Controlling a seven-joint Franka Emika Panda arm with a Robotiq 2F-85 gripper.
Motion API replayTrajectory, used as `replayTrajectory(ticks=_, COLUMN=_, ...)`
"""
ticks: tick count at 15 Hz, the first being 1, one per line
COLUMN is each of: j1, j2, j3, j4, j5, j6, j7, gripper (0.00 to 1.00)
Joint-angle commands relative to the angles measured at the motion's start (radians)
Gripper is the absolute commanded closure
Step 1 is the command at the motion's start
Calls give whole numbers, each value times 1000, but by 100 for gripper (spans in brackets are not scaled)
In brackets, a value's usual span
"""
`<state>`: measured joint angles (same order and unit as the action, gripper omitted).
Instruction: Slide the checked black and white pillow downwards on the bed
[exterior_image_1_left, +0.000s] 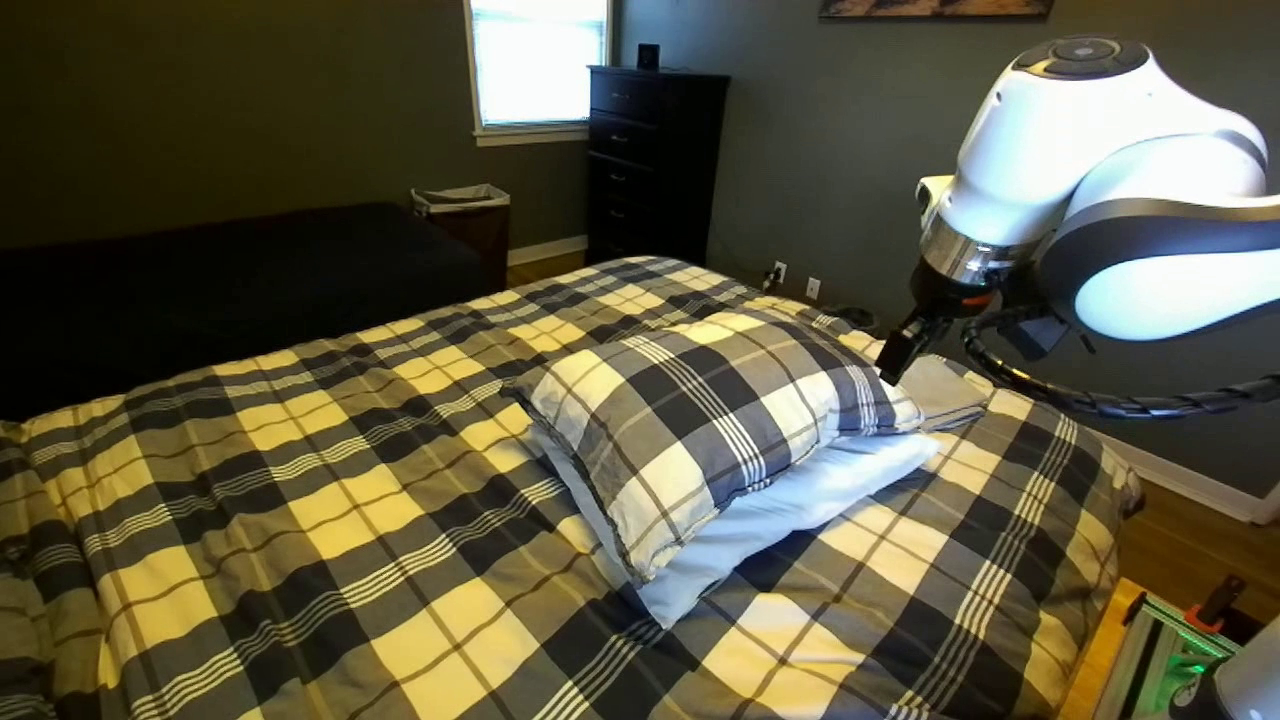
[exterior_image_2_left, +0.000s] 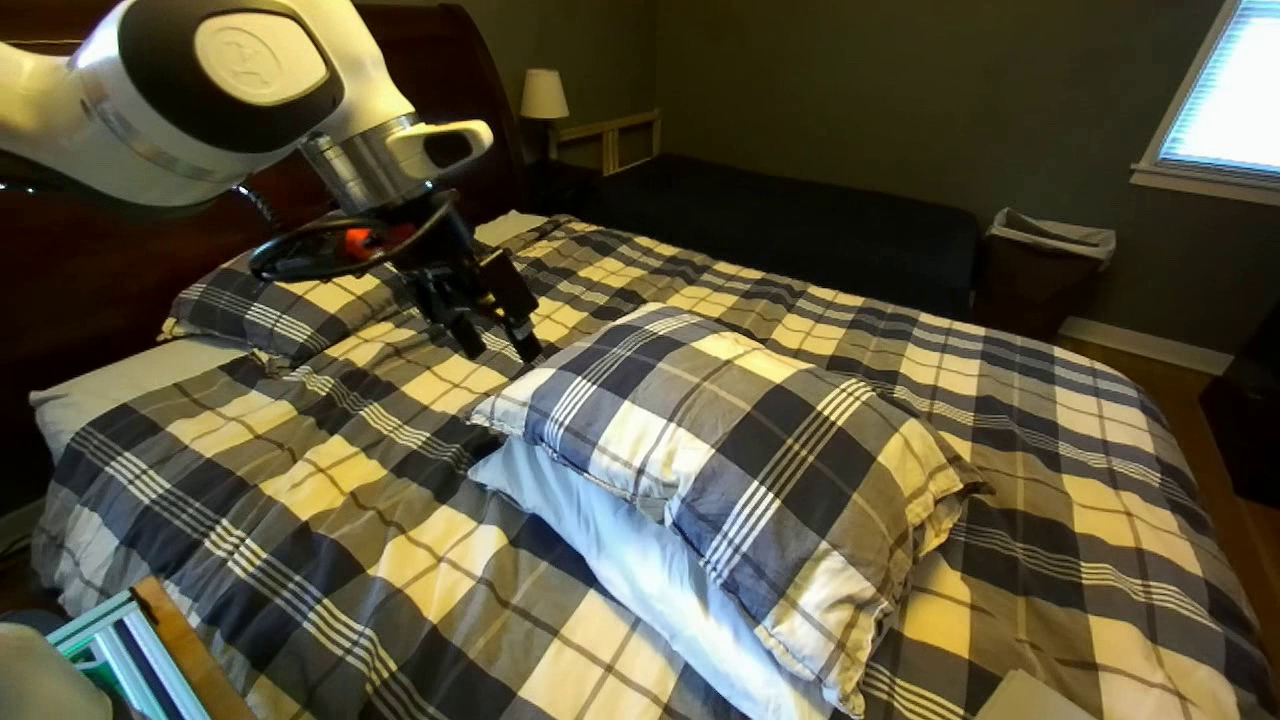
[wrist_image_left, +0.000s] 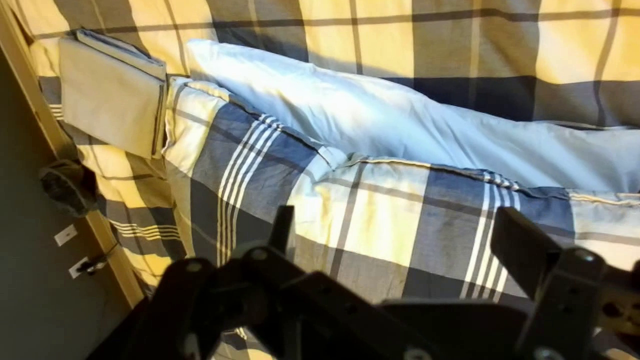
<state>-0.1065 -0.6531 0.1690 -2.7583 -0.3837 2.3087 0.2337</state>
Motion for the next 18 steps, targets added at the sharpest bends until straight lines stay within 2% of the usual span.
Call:
replayTrajectory(ticks=1, j1=6, j2=2, j3=-5, j4=4, j5=-1, j6=-4, j7=0, gripper=0)
replayTrajectory(ticks=5, j1=16, j2=2, j3=-1, j4=4, j5=0, j6=-3, j7=-1, gripper=0)
replayTrajectory(ticks=10, j1=-51, j2=-6, j3=-188, j4=12, j5=62, j6=218, j7=-52, gripper=0)
replayTrajectory(ticks=14, j1=-83, j2=48, j3=-315, j4=15, j5=189, j6=407, j7=-97, gripper=0)
replayTrajectory(ticks=17, j1=-31, j2=113, j3=-410, j4=34, j5=342, j6=492, j7=-159, gripper=0)
replayTrajectory(ticks=18, j1=-93, j2=53, j3=-334, j4=16, j5=293, j6=440, j7=-142, gripper=0)
